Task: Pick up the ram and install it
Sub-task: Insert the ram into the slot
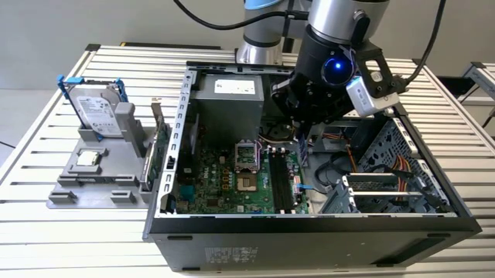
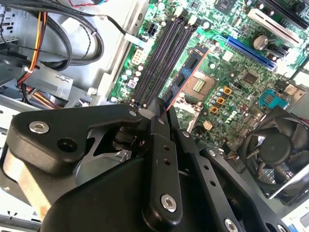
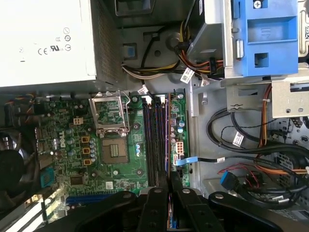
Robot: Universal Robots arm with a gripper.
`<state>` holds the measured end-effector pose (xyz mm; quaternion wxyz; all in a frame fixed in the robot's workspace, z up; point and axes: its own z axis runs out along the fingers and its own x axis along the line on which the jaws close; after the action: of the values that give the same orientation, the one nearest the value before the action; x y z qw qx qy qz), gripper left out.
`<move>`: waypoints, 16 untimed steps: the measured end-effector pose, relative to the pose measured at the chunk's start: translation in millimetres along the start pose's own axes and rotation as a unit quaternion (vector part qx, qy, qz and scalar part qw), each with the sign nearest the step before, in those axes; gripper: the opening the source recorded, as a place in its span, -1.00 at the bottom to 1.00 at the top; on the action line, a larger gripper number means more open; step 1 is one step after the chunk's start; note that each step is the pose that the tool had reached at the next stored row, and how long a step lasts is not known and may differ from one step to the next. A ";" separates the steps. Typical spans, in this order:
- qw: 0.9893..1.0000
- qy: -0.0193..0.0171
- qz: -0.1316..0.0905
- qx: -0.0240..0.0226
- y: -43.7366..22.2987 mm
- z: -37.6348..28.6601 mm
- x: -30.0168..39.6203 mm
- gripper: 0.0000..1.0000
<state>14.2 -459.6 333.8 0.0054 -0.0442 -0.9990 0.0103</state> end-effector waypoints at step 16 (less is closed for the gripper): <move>1.000 0.000 -0.001 0.000 0.1 3.3 -0.1 -1.00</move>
<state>14.3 -459.6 330.6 0.0053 -0.0428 -0.9990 0.0103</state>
